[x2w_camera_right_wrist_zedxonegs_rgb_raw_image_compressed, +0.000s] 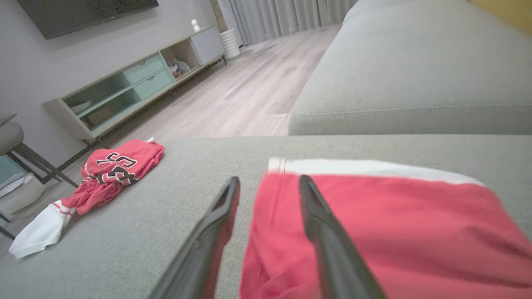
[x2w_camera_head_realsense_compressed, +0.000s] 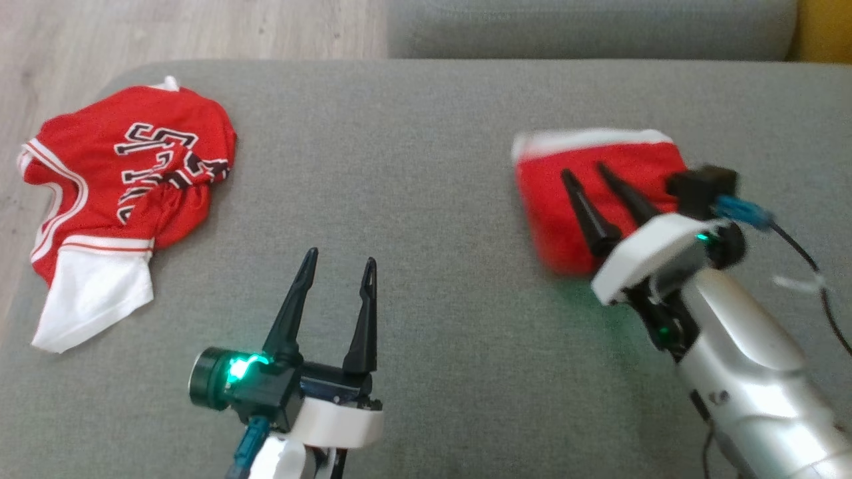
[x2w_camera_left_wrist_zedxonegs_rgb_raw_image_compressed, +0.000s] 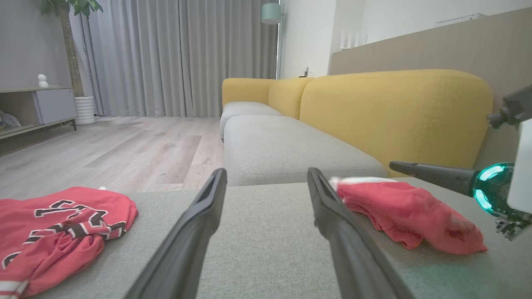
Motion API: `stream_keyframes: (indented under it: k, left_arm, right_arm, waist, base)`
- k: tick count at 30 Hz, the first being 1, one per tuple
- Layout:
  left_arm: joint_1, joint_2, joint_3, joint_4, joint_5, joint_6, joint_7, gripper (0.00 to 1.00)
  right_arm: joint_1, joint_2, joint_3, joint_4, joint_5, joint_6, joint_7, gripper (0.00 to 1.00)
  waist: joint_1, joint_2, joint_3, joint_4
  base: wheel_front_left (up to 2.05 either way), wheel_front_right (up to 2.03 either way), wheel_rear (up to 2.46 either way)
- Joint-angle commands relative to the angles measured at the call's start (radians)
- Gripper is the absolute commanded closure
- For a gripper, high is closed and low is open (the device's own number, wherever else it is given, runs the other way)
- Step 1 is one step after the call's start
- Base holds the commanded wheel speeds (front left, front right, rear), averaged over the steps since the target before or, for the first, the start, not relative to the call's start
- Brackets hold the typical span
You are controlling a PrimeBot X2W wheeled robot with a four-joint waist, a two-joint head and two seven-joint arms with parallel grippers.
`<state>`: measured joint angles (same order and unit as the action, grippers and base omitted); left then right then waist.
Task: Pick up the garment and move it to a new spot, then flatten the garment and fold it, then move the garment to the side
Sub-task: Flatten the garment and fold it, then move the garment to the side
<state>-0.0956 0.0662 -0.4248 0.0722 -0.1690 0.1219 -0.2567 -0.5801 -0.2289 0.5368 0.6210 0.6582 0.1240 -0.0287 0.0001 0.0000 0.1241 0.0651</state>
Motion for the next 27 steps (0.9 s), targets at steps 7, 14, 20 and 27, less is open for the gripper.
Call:
stream_keyframes:
  k: [7, 14, 20, 27]
  left_arm:
    - [0.039, -0.011, 0.067, -0.019, -0.022, 0.013, -0.005, 0.00]
    - [0.134, -0.013, 0.138, -0.031, -0.027, 0.019, -0.005, 0.00]
    - [0.193, -0.015, 0.196, 0.004, -0.030, 0.021, -0.005, 0.00]
    - [0.247, -0.016, 0.246, 0.043, -0.010, 0.019, -0.005, 0.00]
  right_arm:
    - [0.126, -0.023, -0.131, -0.028, -0.124, 0.007, -0.199, 0.00]
    - [0.351, -0.026, -0.246, -0.081, -0.208, 0.007, -0.232, 0.00]
    - [0.530, 0.020, -0.322, -0.217, -0.301, 0.007, -0.233, 0.00]
    - [0.634, 0.059, -0.338, -0.304, -0.376, 0.007, -0.233, 0.00]
  waist:
    - [-0.0001, 0.0000, -0.091, 0.005]
    - [-0.0001, 0.0000, -0.185, -0.013]
    - [-0.0001, 0.0000, -0.231, -0.025]
    - [-0.0001, 0.0000, -0.268, -0.043]
  base:
    - [0.00, 0.00, 0.00]
    - [0.00, 0.00, 0.00]
    - [0.00, 0.00, 0.00]
    - [0.00, 0.00, 0.00]
